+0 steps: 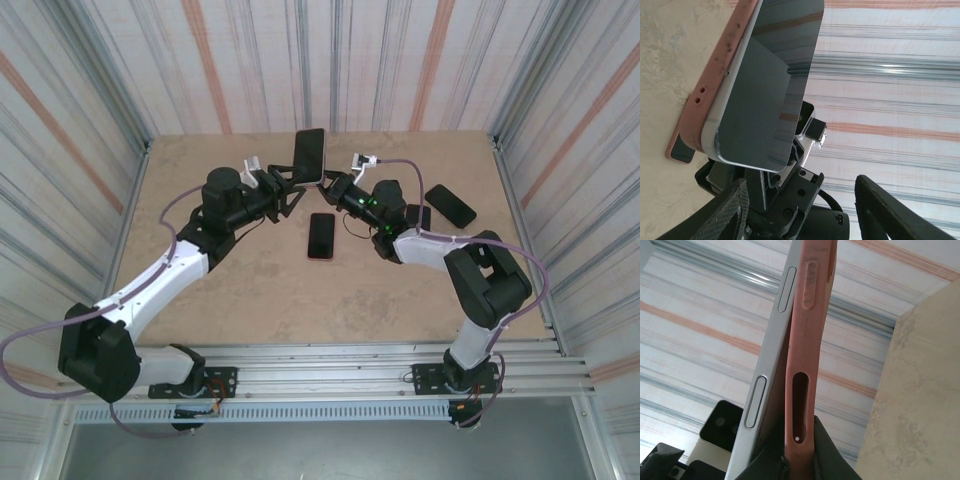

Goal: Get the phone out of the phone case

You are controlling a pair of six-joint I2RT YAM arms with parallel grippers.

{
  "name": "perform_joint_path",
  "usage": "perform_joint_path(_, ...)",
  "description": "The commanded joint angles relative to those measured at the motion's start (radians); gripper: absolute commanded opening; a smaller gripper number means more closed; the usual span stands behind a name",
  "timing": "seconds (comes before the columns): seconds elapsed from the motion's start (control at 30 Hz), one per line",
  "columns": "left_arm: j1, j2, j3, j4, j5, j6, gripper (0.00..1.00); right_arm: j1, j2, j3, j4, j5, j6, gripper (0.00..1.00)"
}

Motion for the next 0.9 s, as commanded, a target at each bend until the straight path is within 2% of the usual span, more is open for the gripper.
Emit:
perform_joint_path(0.0,-0.008,0.017,0.012,0.051,-0.018,-0.026,0.59,0.008,0.004,0.05,0.079,0.028,-0.037,0.05)
perform_joint_path(0.37,-0.009,0.068,0.017,0.127,-0.034,-0.058,0.54,0.014,0.016,0.063,0.073,0.006,-0.043,0.04)
perform_joint_path(0.6,-0.009,0.089,0.011,0.123,-0.039,-0.061,0.54,0.018,0.015,0.066,0.075,0.007,-0.05,0.05)
perform_joint_path(0.87,-0.006,0.084,0.01,0.096,-0.138,-0.081,0.46,0.036,0.015,0.026,0.162,0.036,-0.068,0.05)
